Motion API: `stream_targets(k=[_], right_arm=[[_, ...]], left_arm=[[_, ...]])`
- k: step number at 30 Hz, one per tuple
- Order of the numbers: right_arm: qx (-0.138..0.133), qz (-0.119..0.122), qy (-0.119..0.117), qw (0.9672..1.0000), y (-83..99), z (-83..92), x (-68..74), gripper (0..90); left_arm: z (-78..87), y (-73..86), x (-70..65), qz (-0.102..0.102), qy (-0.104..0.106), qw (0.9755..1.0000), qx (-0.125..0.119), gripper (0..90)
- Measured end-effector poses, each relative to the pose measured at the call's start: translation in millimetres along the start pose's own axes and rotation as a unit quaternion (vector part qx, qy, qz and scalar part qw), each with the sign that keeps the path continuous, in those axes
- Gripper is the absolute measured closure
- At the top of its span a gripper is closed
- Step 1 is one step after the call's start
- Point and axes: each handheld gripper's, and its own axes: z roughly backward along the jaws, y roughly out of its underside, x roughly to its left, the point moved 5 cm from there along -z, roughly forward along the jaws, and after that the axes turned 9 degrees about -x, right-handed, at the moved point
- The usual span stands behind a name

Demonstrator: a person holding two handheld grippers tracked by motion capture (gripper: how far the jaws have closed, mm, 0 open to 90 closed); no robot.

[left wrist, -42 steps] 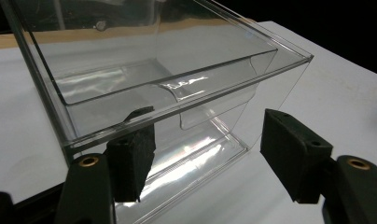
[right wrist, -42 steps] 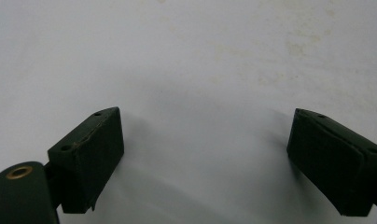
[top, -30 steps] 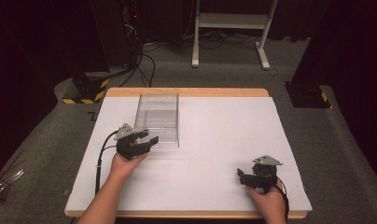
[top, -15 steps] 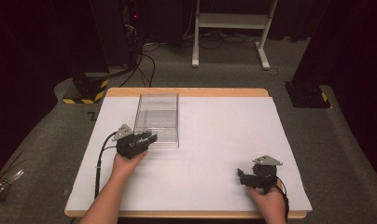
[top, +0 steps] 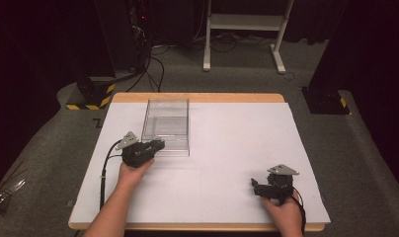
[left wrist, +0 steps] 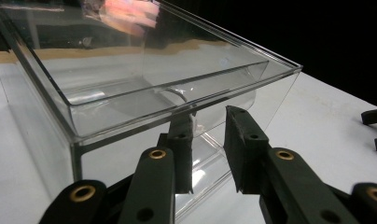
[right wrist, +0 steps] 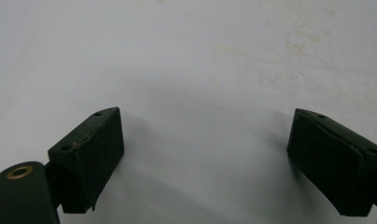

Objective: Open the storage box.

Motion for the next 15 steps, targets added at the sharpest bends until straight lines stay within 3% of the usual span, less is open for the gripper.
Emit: stream_targets(k=[15], right_arm=[[0.0, 0.0, 0.0, 1.0, 0.0, 0.0, 0.0, 10.7]], left_arm=[[7.1, 1.7, -1.6, -0.003, 0.016, 0.9999, 0.0, 75.3]])
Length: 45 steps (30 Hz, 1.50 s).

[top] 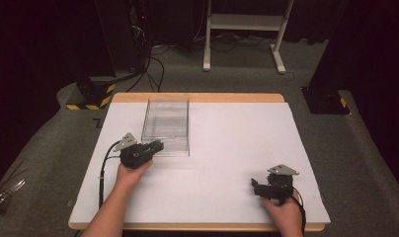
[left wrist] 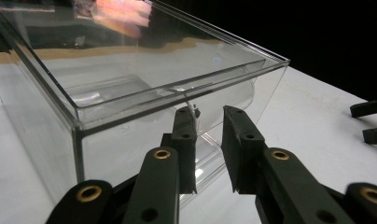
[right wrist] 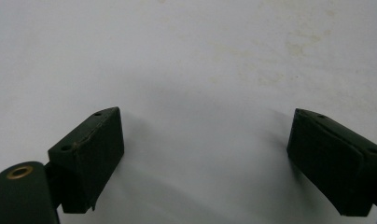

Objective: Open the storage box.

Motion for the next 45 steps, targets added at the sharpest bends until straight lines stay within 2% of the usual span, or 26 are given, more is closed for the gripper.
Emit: stream_targets(k=[6, 10, 17, 45], right_arm=[[0.0, 0.0, 0.0, 1.0, 0.0, 0.0, 0.0, 10.8], [0.0, 0.0, 0.0, 1.0, 0.0, 0.0, 0.1, 10.7], [0.0, 0.0, 0.0, 1.0, 0.0, 0.0, 0.1, 10.8], [0.0, 0.001, 0.0, 1.0, 0.0, 0.0, 0.0, 10.8]], left_arm=[[6.4, 3.1, -4.1, 0.002, 0.008, 1.0, -0.005, 76.2], [13.3, 6.5, -9.1, 0.011, 0.015, 0.9998, -0.012, 77.2], [21.0, 10.3, -14.9, 0.009, 0.022, 0.9996, -0.018, 78.3], [46.2, 16.7, -35.1, 0.005, 0.038, 0.9992, -0.004, 81.5]])
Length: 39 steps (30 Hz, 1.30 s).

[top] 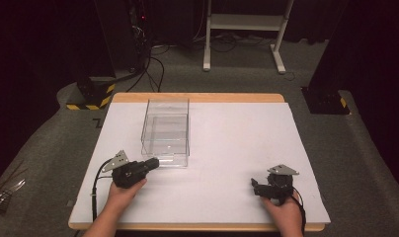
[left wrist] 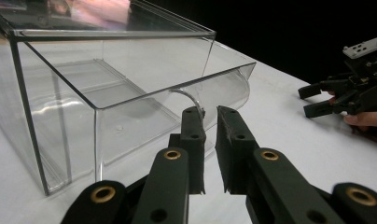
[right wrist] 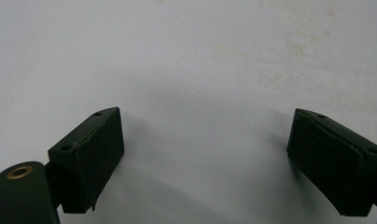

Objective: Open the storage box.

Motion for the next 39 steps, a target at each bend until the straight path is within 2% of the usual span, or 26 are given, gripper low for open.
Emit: stream_targets(k=[7, 39], right_arm=[[0.0, 0.001, 0.0, 1.0, 0.0, 0.0, 0.0, 10.8], [0.0, 0.001, 0.0, 1.0, 0.0, 0.2, 0.2, 10.9]], left_arm=[[6.4, 1.4, -4.9, -0.009, 0.012, 0.9999, 0.005, 82.3], [35.4, 12.2, -30.7, 0.001, 0.051, 0.9986, 0.017, 83.7]])
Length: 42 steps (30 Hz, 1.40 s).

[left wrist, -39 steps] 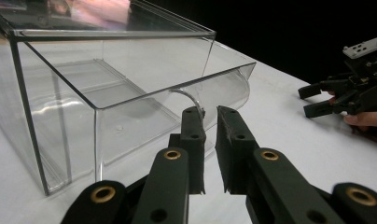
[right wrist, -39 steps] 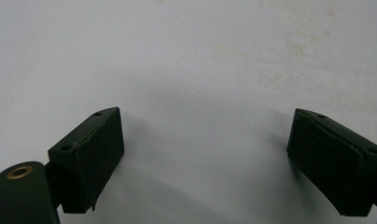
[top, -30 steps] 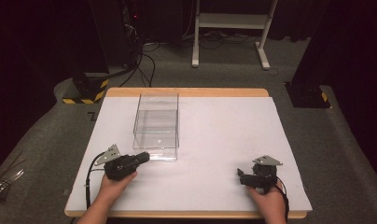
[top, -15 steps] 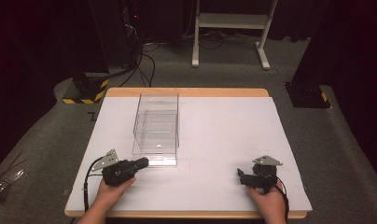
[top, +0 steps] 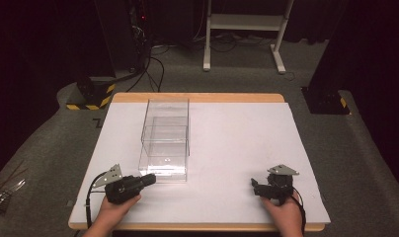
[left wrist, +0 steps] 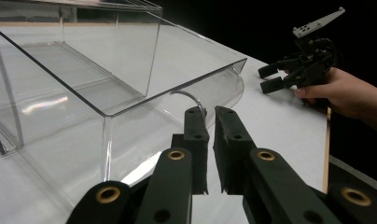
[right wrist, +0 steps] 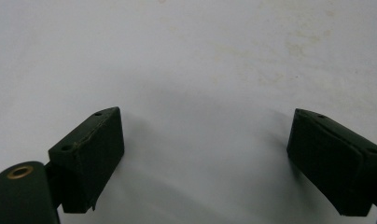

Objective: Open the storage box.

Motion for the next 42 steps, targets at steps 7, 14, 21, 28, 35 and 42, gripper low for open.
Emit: stream_targets(k=[7, 14, 21, 28, 35, 42], right_arm=[[0.0, 0.0, 0.0, 1.0, 0.0, 0.0, 0.0, 10.9], [0.0, 0.0, 0.0, 1.0, 0.0, 0.0, 0.0, 10.9], [0.0, 0.0, 0.0, 1.0, 0.0, 0.0, 0.0, 10.9], [0.0, 0.0, 0.0, 1.0, 0.0, 0.0, 0.0, 10.9], [0.0, 0.0, 0.0, 1.0, 0.0, 0.0, 0.0, 10.9], [0.0, 0.0, -0.001, 1.0, -0.1, -0.1, -0.1, 10.9]], left_arm=[[4.5, 3.8, -5.8, -0.003, 0.006, 1.0, 0.006, 83.7], [10.2, 6.9, -10.9, -0.007, 0.01, 0.9999, 0.011, 83.8], [13.4, 8.4, -13.9, -0.004, 0.015, 0.9998, 0.01, 83.8], [16.3, 10.5, -21.0, -0.01, 0.026, 0.9995, 0.014, 84.2], [17.6, 11.3, -22.2, -0.014, 0.026, 0.9995, 0.013, 84.1], [24.0, 8.1, -21.1, -0.029, 0.016, 0.9993, 0.017, 71.5]])
